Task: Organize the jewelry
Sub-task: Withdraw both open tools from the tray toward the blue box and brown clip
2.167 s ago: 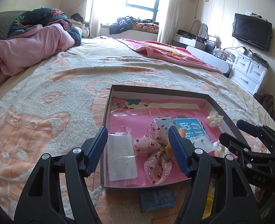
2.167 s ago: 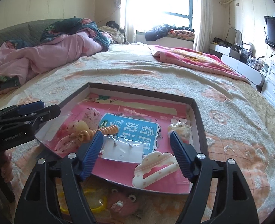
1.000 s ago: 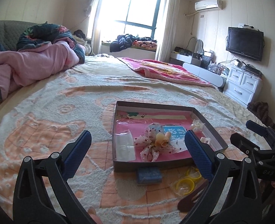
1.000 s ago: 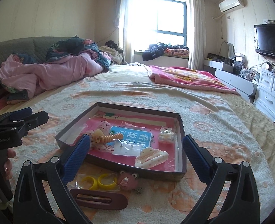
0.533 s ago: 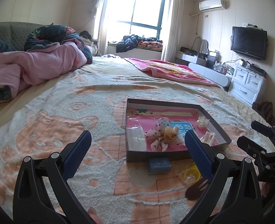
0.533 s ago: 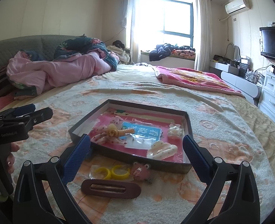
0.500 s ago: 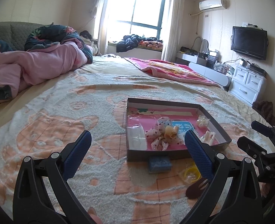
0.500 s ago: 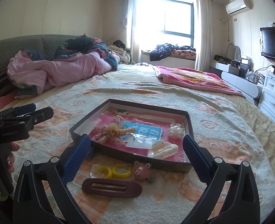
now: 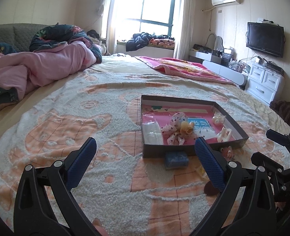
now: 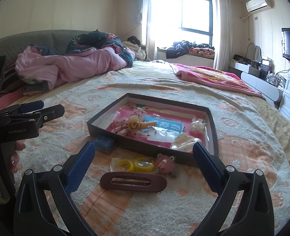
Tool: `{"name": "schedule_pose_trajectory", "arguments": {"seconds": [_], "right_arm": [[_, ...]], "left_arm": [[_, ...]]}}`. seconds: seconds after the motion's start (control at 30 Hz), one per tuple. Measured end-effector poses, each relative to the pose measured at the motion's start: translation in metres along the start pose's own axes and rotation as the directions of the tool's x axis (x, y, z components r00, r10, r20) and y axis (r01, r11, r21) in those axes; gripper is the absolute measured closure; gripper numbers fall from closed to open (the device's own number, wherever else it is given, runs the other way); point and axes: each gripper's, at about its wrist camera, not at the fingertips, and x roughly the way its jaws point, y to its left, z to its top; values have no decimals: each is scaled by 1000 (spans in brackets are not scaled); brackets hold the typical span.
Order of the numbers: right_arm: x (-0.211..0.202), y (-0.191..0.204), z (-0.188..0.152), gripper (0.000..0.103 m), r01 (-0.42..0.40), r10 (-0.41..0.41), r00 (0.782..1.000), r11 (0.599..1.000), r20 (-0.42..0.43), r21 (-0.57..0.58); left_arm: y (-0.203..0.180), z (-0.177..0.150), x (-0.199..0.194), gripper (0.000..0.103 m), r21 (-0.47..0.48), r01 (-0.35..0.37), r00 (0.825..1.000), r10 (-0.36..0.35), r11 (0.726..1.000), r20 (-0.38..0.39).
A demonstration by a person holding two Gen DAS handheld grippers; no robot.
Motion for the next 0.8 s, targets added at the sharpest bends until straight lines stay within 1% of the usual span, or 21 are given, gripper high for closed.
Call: {"name": "schedule_pose_trajectory", "arguments": {"seconds": [0.33,0.53,0.7,0.8], "right_arm": [[8,11,-18,6,-30,30,998,1000,-60,-2],[16,5,-30,6,-34,36,995,999,-98,29],[25,-8,-37,6,-8,17,991,998,-132,67],[29,-12,-41,6,13,-3,988,998,-155,64]], "left_arm": [[-2,-15,10,11,28,-5,998,7,1000,-68],[-9,-25,25,11,44,14,992,-9,999,-122],[-17,-31,36,11,65,34,988,-24,997,-154],[-21,-32,42,11,74,44,985,-31,996,-169]]}}
